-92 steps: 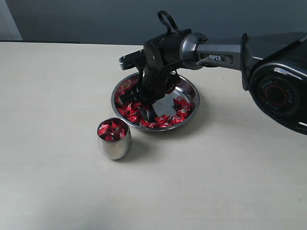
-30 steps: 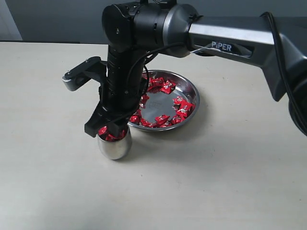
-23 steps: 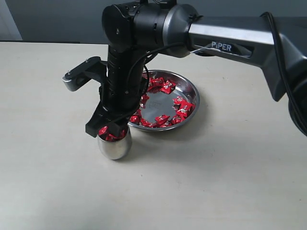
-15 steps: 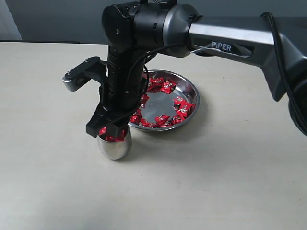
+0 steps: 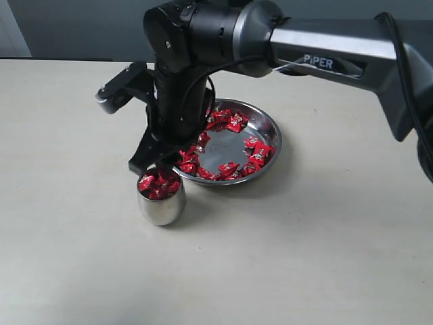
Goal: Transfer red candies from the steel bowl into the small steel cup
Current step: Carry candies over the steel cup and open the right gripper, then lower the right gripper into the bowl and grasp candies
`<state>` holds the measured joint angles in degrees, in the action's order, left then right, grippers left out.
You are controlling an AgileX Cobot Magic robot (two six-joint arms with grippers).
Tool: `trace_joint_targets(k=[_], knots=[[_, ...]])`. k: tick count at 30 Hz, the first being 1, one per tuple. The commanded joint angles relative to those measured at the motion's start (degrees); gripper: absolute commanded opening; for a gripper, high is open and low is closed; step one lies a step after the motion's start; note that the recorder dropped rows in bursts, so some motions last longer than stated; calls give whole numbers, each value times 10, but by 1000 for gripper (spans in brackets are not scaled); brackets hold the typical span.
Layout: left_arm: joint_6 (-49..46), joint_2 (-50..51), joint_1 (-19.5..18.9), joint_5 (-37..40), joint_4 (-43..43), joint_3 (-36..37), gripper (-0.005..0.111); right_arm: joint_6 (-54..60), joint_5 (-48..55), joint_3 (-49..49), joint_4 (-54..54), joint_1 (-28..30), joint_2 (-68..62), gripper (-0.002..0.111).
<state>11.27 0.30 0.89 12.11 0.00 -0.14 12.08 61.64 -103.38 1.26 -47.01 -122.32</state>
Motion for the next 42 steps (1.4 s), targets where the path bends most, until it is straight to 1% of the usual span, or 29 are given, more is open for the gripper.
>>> trace_joint_targets(k=[1,3,7,11,15,21,29,33,36,40,42], knots=[[2,-3,4,-2,0,1,0,-112,-38,2,162,16,23,49],[2,-3,4,-2,0,1,0,-143,-47,2,199,31,21,46],[2,-3,4,-2,0,1,0,-153,-67,2,190,66,7,41],[2,-3,4,-2,0,1,0,-153,-74,2,176,102,-21,41],[2,-3,4,-2,0,1,0,-156,-112,2,170,127,-49,41],[2,-3,4,-2,0,1,0,-169,-200,2,154,140,-81,41],[2,-3,4,-2,0,1,0,-181,-247,2,163,152,-112,41],[2,-3,4,-2,0,1,0,-183,-248,2,162,157,-121,41],[2,-3,4,-2,0,1,0,-183,-224,2,157,157,-121,41],[2,-3,4,-2,0,1,0,-175,-133,2,114,156,-105,41],[2,-3,4,-2,0,1,0,-140,-79,2,83,156,-96,41]])
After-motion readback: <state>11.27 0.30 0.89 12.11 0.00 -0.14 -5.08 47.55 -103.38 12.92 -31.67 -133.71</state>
